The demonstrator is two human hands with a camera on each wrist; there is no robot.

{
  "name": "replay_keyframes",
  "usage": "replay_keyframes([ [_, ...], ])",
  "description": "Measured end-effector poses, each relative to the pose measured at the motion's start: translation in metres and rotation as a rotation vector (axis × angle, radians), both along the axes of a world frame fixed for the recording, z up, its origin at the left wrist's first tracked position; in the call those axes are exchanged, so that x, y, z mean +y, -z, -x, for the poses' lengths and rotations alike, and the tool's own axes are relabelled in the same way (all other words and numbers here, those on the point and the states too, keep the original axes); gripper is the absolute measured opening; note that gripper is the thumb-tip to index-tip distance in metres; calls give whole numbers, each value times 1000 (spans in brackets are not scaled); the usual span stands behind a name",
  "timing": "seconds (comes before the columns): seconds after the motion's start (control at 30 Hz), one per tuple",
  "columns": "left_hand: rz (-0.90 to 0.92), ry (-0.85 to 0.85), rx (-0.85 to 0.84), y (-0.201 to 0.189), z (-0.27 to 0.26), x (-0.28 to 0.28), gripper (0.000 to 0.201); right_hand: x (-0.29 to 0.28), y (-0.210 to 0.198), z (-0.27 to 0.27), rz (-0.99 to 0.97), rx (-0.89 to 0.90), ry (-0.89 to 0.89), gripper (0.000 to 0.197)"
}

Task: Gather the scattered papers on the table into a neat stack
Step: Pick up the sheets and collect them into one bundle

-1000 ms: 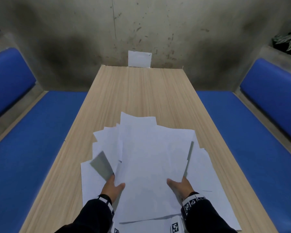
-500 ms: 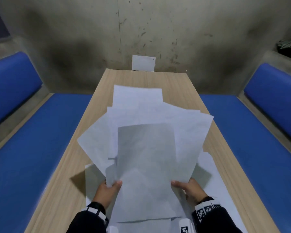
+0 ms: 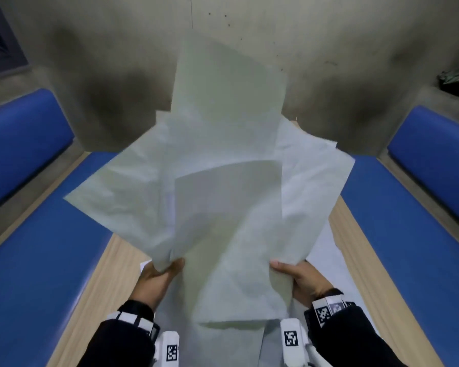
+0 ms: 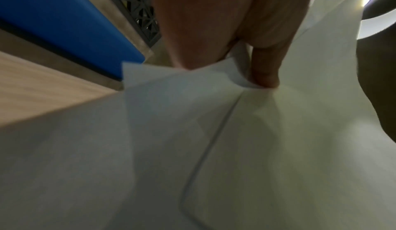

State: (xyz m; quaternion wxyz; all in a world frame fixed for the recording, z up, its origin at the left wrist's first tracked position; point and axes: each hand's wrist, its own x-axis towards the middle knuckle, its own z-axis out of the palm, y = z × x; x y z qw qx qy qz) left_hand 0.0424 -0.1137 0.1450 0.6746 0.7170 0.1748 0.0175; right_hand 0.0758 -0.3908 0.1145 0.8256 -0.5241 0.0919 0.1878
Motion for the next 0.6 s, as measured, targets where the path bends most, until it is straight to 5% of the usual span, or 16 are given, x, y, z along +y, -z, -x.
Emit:
replay_keyframes([
  [0.1, -85, 0, -108, -19, -11, 3, 12, 4, -24, -10, 93, -150, 204, 112],
  [0.13, -118, -11, -126, -28, -14, 2, 9, 7, -37, -10, 183, -207, 256, 100],
  [0.23, -169, -105, -151, -43, -21, -4, 18, 10, -63, -10, 377, -268, 286, 19],
  [0.27, -169, -129, -132, -46, -21, -6, 26, 10, -67, -8, 404, -281, 305, 10],
  [0.4, -167, -75, -39, -39, -20, -3, 41, 10, -69, 2, 347, -294, 273, 8],
  [0.5, -105, -24, -1, -39, -17, -2, 33, 9, -67, 7, 285, -285, 239, 26],
  [0.6, -148, 24, -26, -45, -15, -2, 50, 8, -70, 8, 235, -298, 192, 41],
])
